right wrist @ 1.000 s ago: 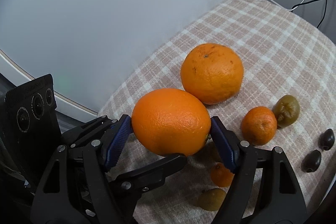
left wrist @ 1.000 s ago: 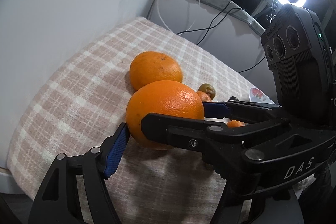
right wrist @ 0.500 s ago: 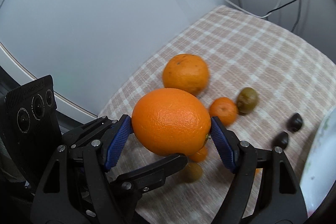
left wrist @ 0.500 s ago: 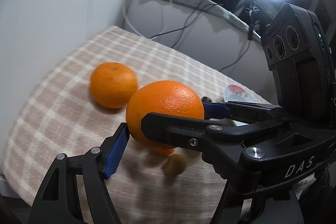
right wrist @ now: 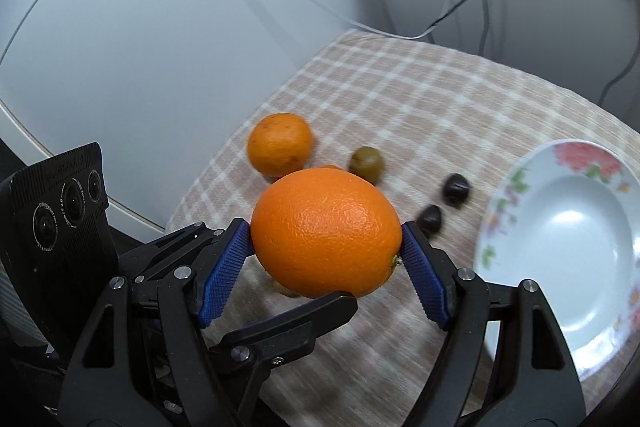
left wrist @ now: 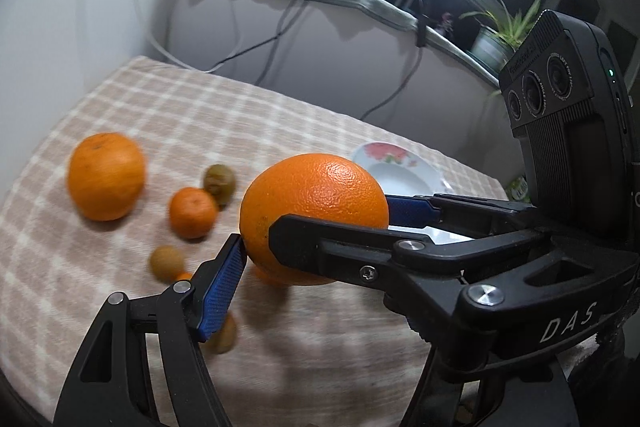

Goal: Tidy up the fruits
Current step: 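Carry the large orange with the right gripper over the white plate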

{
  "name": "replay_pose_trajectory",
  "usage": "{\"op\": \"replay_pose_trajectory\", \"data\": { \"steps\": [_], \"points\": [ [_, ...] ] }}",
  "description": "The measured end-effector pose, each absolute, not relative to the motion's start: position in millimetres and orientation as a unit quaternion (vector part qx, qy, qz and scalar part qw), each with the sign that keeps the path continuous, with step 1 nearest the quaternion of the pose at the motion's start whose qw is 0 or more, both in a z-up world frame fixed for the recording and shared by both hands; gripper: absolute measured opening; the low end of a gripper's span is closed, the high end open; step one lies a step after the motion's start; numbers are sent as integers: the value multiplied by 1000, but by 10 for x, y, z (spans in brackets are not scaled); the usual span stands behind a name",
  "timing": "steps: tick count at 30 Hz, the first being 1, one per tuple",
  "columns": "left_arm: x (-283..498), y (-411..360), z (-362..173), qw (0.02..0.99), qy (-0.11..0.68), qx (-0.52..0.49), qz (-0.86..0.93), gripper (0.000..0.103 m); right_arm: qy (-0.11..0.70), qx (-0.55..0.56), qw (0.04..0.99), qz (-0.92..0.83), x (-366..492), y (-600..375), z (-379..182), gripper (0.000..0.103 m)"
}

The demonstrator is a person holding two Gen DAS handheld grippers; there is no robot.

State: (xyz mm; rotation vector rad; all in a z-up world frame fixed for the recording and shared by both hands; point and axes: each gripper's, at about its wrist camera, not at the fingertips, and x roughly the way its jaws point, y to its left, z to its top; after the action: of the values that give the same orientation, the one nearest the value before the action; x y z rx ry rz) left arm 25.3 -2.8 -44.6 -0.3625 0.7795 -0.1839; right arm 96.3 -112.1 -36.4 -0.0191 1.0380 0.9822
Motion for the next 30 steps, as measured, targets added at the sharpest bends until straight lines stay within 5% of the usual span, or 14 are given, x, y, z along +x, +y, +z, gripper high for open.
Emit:
{"op": "replay_pose_trajectory", "data": {
  "steps": [30],
  "points": [
    [660,-1017,-599,878,422,-126,-186,70,501,44,788,356,1240,-2324,-634,79]
  ]
}}
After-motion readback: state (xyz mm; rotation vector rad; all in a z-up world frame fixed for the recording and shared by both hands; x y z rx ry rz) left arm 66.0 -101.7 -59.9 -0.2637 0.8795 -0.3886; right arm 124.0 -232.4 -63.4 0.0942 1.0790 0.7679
